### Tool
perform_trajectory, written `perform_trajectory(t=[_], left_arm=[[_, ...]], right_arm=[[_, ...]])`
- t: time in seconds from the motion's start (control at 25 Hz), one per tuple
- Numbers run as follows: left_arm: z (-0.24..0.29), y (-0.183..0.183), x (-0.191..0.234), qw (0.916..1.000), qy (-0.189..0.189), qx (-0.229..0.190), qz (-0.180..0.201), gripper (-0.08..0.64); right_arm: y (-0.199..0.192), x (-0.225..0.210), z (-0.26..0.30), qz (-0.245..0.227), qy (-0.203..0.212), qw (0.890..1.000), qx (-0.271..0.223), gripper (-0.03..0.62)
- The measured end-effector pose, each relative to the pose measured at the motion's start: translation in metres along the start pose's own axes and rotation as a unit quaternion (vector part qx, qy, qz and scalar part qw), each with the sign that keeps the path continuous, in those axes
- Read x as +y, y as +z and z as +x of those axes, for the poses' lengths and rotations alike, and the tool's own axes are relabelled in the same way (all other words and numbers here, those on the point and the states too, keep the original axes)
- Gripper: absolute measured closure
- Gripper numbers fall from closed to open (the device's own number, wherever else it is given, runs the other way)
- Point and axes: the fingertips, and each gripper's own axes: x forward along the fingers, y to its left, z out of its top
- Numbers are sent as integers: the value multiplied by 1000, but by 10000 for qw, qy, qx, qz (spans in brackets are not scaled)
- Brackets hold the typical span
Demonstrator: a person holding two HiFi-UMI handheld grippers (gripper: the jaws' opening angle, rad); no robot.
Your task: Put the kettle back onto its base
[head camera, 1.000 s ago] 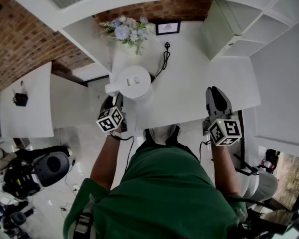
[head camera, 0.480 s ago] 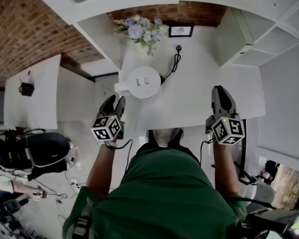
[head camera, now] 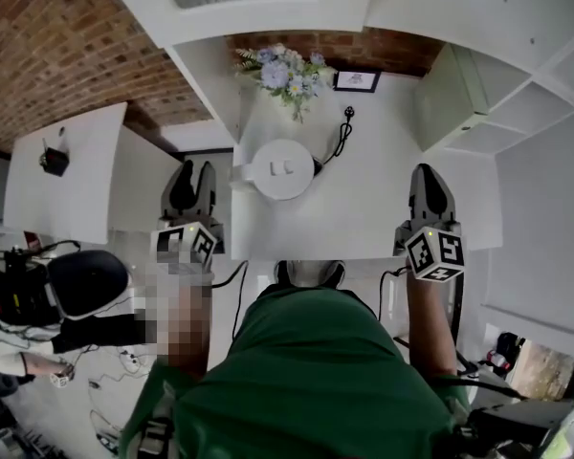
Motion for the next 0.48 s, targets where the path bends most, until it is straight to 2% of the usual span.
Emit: perform_trajectory(t=[0.2, 0.48], left_arm=[[0, 16, -14, 9992, -54, -172, 364, 390], [2, 13, -19, 9995, -84, -153, 280, 390]], right_arm=[[16, 6, 2, -142, 147, 9996, -169, 557], [27, 1, 0, -243, 146, 9992, -264, 557]])
